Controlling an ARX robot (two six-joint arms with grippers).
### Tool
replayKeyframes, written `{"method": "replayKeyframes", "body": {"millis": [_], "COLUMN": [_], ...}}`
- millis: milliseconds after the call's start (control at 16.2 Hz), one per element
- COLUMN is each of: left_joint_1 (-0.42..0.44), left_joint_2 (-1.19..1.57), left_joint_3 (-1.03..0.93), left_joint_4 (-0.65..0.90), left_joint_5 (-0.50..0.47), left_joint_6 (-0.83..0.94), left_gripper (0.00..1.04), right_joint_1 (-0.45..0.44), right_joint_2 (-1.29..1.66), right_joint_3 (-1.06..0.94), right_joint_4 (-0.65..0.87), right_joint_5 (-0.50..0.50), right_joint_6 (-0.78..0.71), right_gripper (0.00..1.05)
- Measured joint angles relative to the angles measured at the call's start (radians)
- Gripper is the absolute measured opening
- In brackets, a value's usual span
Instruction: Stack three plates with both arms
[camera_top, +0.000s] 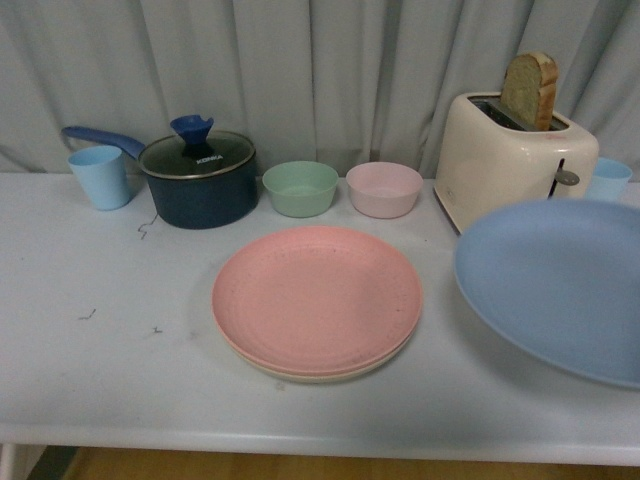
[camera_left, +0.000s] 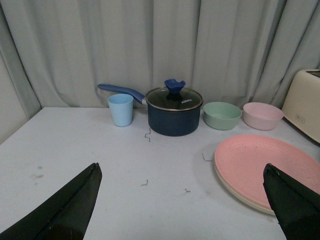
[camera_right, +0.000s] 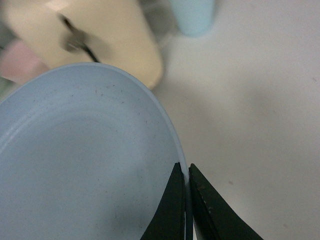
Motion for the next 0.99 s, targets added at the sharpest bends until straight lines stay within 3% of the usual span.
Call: {"method": "replayKeyframes", "body": {"millis": [247,493,555,801,986], "left_joint_1": [0.0,0.0,0.0,0.0,0.0], "left_joint_2": [0.0,0.0,0.0,0.0,0.0], "left_joint_3": [0.0,0.0,0.0,0.0,0.0], "left_joint_4": [0.0,0.0,0.0,0.0,0.0], "left_joint_5": [0.0,0.0,0.0,0.0,0.0], "left_joint_6": [0.0,0.0,0.0,0.0,0.0], "left_gripper": [0.98,0.98,0.98,0.98,0.98], "right_joint_1": [0.202,0.523,0.567,0.651,0.669], "right_joint_2": [-0.194,0.065,0.111,0.295,0.364], "right_joint_3": [0.012,0.211,0.259,0.428,0.43], "right_joint_4": [0.032,-0.064,-0.076,-0.201,-0.172], "right_joint_5": [0.067,0.315,0.347,0.425,0.469], "right_joint_6": [0.131,0.248,0.256,0.303,0.301], "right_gripper": [0.03,0.03,0.03,0.03,0.03]}}
